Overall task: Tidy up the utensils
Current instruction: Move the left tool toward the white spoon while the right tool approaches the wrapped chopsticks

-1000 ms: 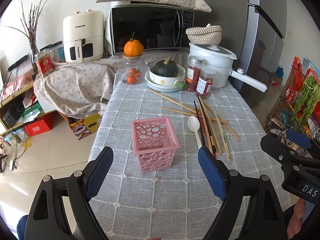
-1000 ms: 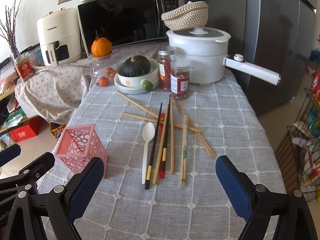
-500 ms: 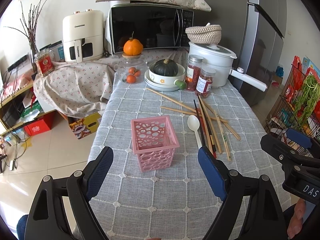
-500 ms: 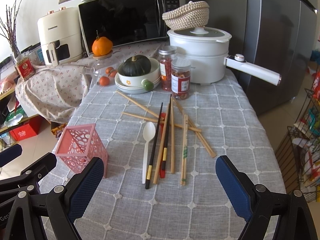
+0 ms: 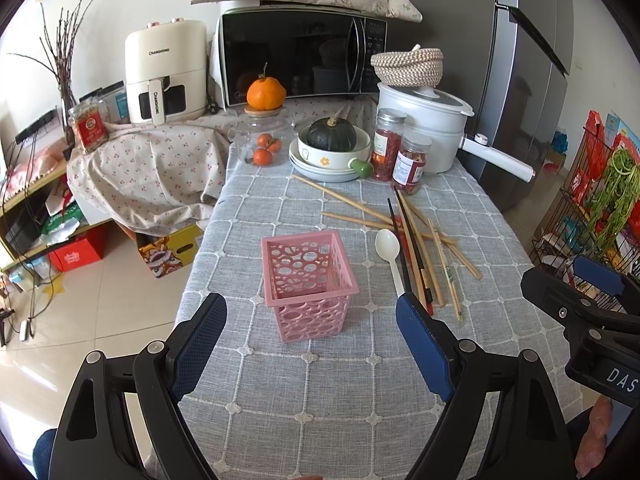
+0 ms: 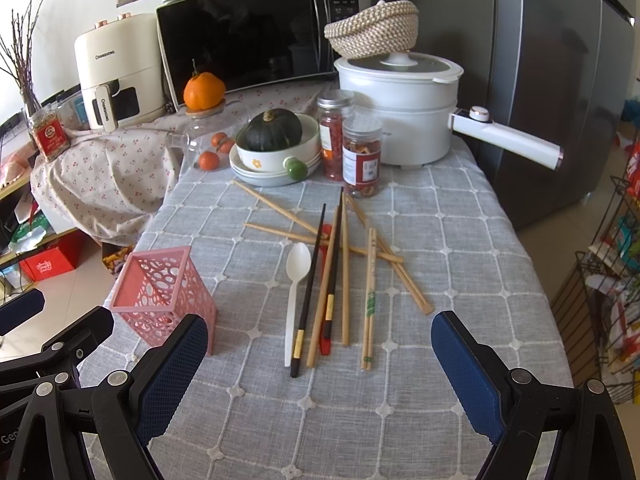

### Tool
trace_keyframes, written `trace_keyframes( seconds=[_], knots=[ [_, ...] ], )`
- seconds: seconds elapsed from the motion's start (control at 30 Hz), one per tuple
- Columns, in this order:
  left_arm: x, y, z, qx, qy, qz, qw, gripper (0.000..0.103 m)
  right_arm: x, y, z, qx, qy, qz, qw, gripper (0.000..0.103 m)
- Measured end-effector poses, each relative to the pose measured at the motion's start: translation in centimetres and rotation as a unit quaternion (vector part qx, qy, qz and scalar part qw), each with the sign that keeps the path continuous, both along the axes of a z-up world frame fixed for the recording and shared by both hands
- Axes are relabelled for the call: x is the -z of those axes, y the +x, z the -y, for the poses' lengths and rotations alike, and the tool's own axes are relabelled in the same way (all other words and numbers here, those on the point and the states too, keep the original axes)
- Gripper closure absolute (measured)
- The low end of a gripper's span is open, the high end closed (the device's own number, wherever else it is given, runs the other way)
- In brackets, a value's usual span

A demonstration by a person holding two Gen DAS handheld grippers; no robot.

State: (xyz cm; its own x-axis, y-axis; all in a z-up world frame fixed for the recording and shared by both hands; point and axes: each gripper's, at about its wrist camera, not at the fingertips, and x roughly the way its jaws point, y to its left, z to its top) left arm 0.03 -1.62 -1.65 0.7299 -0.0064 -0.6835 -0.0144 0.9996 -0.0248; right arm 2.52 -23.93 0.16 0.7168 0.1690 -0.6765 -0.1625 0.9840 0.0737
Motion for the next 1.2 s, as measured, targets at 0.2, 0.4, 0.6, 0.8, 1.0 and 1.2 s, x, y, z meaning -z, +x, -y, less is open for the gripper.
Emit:
trace_keyframes(
  seconds=[0.2, 0.4, 0.6, 0.8, 1.0, 1.2],
  knots=[
    [0.2, 0.1, -0.2, -0.002, 0.001, -0.005, 1.0000, 0.014, 0.4, 0.7, 0.5, 0.011, -0.011, -0.005, 1.000, 0.008],
    [0.5, 1.2, -0.1, -0.007, 0.009, -0.016, 0.9998, 0.014, 0.9, 1.9, 3.8, 0.055, 0.032, -0.028, 0.998, 0.008],
    [-0.2, 3.8, 2.2, 0.009, 0.021, -0.020, 0.9995, 0.014, 1.0, 3.6, 5.0, 0.066, 0.024, -0.043, 0.997, 0.008],
    [-0.1, 8.6, 5.0, 0.044, 0.008, -0.045, 0.9980, 0.014, 2.1, 6.5, 7.4, 0.108, 0.029, -0.075, 0.991, 0.008],
    [2.3, 14.6, 7.3, 0.072, -0.021, -0.108, 0.9914, 0.015, 3.9, 10.7, 7.9, 0.132, 0.006, -0.122, 0.984, 0.008],
    [6.0, 18.0, 7.2, 0.083, -0.073, -0.170, 0.9792, 0.030, 6.4, 14.9, 8.9, 0.126, 0.020, -0.173, 0.977, 0.008]
  ],
)
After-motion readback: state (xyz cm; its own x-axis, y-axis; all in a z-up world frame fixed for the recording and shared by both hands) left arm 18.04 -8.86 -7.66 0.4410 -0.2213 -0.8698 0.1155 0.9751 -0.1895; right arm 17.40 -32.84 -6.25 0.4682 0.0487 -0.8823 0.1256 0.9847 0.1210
